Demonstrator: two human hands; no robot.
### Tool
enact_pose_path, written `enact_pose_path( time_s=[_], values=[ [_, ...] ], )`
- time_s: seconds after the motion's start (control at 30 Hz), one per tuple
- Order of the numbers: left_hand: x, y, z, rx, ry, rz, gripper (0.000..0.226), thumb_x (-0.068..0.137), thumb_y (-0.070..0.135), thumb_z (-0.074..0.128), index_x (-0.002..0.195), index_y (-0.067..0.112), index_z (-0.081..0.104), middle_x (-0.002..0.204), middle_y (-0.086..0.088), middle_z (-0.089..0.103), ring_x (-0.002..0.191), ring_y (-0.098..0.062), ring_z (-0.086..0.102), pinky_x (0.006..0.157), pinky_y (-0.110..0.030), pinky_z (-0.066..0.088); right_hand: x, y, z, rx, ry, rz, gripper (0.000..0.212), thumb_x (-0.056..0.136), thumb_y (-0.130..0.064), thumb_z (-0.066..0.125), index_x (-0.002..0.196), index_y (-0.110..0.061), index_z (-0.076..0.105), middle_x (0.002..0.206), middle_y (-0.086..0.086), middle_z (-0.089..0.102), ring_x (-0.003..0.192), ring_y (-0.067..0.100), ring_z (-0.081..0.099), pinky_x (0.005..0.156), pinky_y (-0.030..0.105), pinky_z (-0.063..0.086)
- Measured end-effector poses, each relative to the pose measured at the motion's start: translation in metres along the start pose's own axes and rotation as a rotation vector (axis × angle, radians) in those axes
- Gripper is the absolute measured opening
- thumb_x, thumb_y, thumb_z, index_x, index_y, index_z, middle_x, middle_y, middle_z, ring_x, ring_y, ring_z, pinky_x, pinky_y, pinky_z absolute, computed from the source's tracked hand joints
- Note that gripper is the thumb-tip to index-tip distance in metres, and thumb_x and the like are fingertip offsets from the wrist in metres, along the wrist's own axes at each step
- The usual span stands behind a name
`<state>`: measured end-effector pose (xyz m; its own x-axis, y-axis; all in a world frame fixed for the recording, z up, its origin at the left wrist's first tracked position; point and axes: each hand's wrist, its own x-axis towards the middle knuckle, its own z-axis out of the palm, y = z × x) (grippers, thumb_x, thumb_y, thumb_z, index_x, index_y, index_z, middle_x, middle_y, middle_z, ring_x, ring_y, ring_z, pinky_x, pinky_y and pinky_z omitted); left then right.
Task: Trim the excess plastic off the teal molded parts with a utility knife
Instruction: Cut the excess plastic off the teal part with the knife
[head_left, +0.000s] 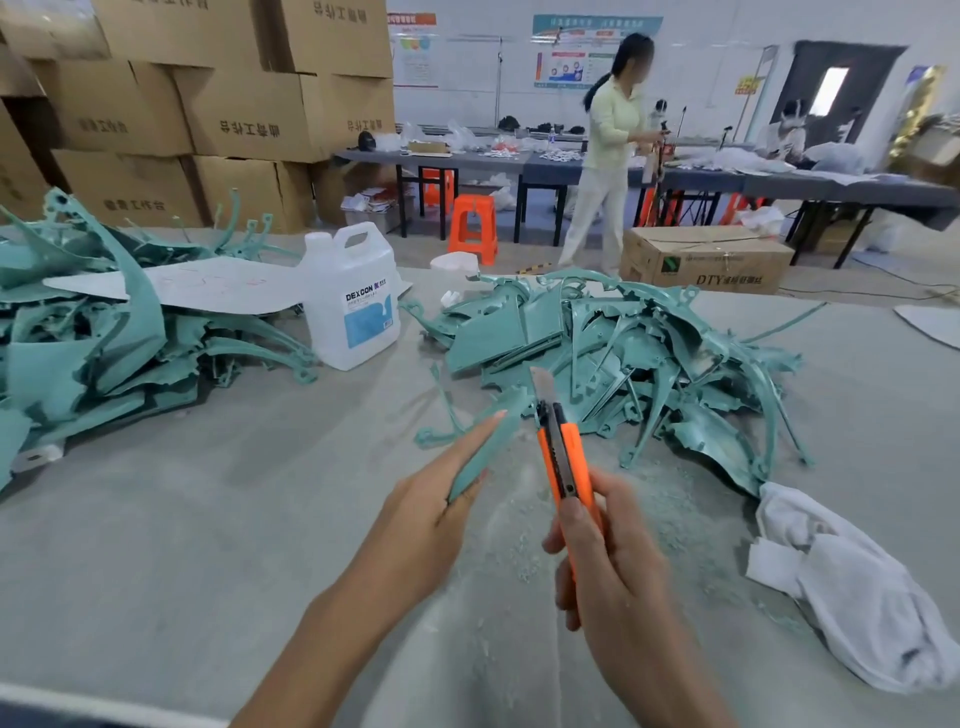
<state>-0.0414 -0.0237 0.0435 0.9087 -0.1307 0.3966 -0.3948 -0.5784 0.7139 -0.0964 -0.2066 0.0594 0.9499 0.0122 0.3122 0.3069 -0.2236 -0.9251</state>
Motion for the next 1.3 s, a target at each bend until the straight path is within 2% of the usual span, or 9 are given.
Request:
enact_pose_path(
  time_s=[0.37,0.53,0.63,0.7,0.77,0.93,1.07,1.17,1.3],
  values=[
    [-0.006,-0.002,0.007,-0.05,-0.016,-0.012,0.046,0.103,0.044,0.042,0.137,0.072,0.029,0.097,0.045,0.057,0.073,0.012,0.058,0.062,-0.003,0.039,0.007,0.004,-0.002,-0.12,-0.015,0.02,0.013,0.096,-0.04,0.042,0.102,-0.039,0.053,0.066,0.012,0.05,0.048,0.017,0.042,0.048,0.054,0.041],
    [-0.005,-0.005,0.004,-0.09,0.032,-0.028,0.04,0.101,0.051,0.042,0.134,0.072,0.034,0.061,0.021,0.051,0.049,-0.004,0.038,0.045,-0.013,0.033,-0.003,0.004,-0.006,-0.125,-0.028,-0.054,0.024,0.097,-0.041,0.045,0.118,-0.041,0.054,0.063,0.006,0.053,0.045,0.014,0.045,0.043,0.043,0.04],
    [-0.005,0.004,-0.009,-0.026,0.002,-0.043,0.051,0.104,0.034,0.048,0.134,0.072,0.035,0.067,0.027,0.054,0.053,-0.001,0.044,0.05,-0.01,0.037,-0.004,0.001,-0.012,-0.023,-0.006,-0.016,0.024,0.091,-0.044,0.047,0.111,-0.038,0.058,0.06,0.003,0.054,0.043,0.014,0.045,0.042,0.031,0.037],
    [-0.008,0.018,-0.015,0.113,0.005,0.04,0.054,0.099,0.021,0.055,0.135,0.06,0.045,0.092,0.044,0.057,0.078,0.012,0.056,0.07,-0.007,0.044,0.003,-0.007,-0.017,0.143,0.072,0.036,0.017,0.085,-0.047,0.053,0.097,-0.037,0.059,0.059,0.002,0.054,0.04,0.017,0.044,0.038,0.028,0.037],
    [-0.012,0.03,-0.016,0.247,0.066,0.157,0.039,0.088,0.017,0.064,0.12,0.039,0.065,0.11,0.032,0.065,0.099,0.005,0.062,0.086,-0.027,0.055,0.011,-0.012,-0.021,0.27,0.126,0.102,0.031,0.081,-0.055,0.064,0.096,-0.029,0.056,0.063,0.0,0.055,0.041,0.017,0.044,0.036,0.027,0.038],
    [-0.015,0.048,-0.025,0.381,0.152,0.239,0.044,0.067,0.012,0.087,0.106,0.023,0.072,0.102,0.01,0.073,0.091,-0.017,0.069,0.075,-0.034,0.059,0.021,-0.005,-0.029,0.33,0.071,0.256,0.035,0.082,-0.025,0.08,0.102,-0.012,0.056,0.07,0.01,0.063,0.048,0.023,0.051,0.044,0.034,0.042],
    [-0.013,0.056,-0.04,0.173,0.157,0.268,0.036,0.081,0.023,0.072,0.115,0.034,0.065,0.114,0.019,0.067,0.098,0.002,0.064,0.085,-0.016,0.05,0.027,0.01,-0.03,0.445,0.133,0.285,0.033,0.082,-0.007,0.076,0.11,-0.007,0.058,0.081,0.011,0.07,0.072,0.025,0.071,0.053,0.025,0.054],
    [-0.001,0.055,-0.039,0.259,0.137,0.342,0.018,0.089,0.028,0.066,0.106,0.033,0.068,0.1,0.015,0.073,0.088,-0.003,0.067,0.075,-0.028,0.055,0.032,0.022,-0.02,0.511,0.146,0.332,0.029,0.087,-0.011,0.071,0.112,-0.006,0.059,0.089,0.016,0.071,0.086,0.029,0.073,0.066,0.026,0.058],
    [0.026,0.032,-0.029,0.51,0.097,0.303,0.011,0.098,0.03,0.058,0.105,0.035,0.064,0.092,0.014,0.072,0.081,-0.013,0.065,0.067,-0.031,0.035,0.027,0.041,-0.004,0.514,0.157,0.509,0.014,0.099,-0.016,0.06,0.107,-0.004,0.06,0.087,0.015,0.062,0.069,0.023,0.067,0.056,0.031,0.057]
  ],
)
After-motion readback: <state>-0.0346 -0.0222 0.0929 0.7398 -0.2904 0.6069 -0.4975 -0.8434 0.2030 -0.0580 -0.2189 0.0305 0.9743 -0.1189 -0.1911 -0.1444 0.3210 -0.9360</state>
